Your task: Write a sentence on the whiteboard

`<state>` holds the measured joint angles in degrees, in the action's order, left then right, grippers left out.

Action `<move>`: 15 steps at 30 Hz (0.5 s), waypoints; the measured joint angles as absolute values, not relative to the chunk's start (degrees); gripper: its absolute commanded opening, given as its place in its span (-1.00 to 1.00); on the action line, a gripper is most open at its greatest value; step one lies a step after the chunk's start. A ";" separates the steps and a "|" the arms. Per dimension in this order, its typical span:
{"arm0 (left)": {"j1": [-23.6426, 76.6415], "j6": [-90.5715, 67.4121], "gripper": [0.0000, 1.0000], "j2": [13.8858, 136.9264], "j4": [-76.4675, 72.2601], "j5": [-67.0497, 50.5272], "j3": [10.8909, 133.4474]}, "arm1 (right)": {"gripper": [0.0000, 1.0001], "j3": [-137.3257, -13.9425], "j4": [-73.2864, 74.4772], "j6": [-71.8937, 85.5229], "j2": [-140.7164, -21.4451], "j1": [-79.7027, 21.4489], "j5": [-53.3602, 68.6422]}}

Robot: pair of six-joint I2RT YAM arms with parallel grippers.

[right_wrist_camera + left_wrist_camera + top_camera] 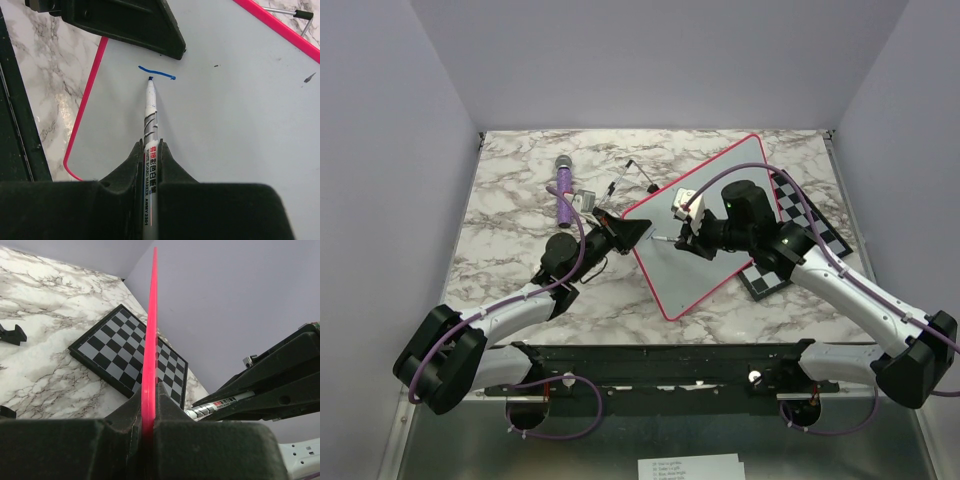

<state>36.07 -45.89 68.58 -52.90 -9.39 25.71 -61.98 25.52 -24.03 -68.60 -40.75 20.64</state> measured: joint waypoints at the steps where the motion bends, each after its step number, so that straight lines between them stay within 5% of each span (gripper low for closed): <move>1: 36.05 -45.89 -1.00 68.58 -52.84 -9.39 25.71 | -0.99 -62.17 25.67 -24.01 -68.71 -40.75 20.69; 15: 36.07 -45.87 -1.00 68.58 -52.84 -9.39 25.71 | -0.99 -62.50 26.13 -24.21 -68.82 -40.75 20.69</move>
<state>36.07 -45.87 68.58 -52.84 -9.39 25.71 -62.50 26.13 -24.21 -68.82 -40.75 20.69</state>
